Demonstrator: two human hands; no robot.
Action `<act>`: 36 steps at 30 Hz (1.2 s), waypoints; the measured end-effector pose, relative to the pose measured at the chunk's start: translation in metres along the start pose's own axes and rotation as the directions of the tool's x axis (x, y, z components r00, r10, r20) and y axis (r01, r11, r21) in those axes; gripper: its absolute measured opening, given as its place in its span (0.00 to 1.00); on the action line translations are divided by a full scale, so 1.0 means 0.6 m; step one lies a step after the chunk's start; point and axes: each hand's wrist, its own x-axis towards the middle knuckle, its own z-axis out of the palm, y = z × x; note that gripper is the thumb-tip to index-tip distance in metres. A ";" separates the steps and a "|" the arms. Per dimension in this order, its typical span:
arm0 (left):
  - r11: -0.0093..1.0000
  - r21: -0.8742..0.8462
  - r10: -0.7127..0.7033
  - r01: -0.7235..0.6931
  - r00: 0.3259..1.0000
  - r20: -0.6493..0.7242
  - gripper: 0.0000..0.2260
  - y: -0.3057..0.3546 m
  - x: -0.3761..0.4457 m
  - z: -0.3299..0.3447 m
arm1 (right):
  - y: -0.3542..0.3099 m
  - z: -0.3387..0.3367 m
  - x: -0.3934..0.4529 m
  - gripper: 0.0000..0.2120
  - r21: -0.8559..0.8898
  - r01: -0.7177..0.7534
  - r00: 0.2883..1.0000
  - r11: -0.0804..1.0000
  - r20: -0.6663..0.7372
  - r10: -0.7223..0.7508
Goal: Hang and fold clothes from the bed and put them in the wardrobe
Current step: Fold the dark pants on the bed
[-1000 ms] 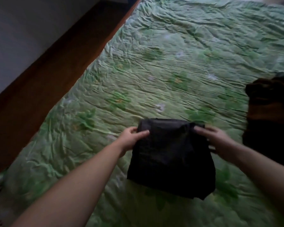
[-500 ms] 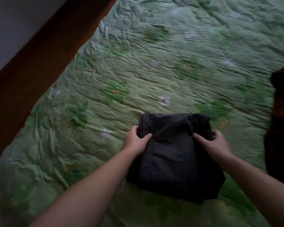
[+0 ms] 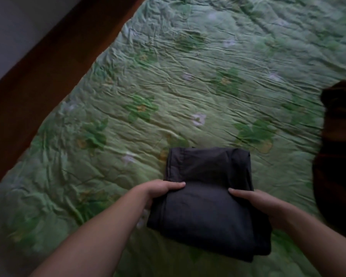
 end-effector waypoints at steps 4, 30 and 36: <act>0.990 0.086 0.122 -0.108 0.976 -0.180 0.33 -0.024 0.005 -0.001 | 0.031 -0.003 0.015 0.21 -0.466 0.191 0.869 0.864 -0.328 -0.369; -0.247 0.966 0.689 -0.082 0.686 0.234 0.28 -0.044 -0.003 0.107 | -0.224 0.074 0.021 0.15 -0.977 0.213 0.733 0.017 0.148 -0.664; -0.166 0.982 0.668 -0.086 0.723 0.176 0.26 -0.014 0.018 0.101 | -0.124 0.090 -0.024 0.05 -0.926 0.252 0.465 -0.280 0.370 -0.805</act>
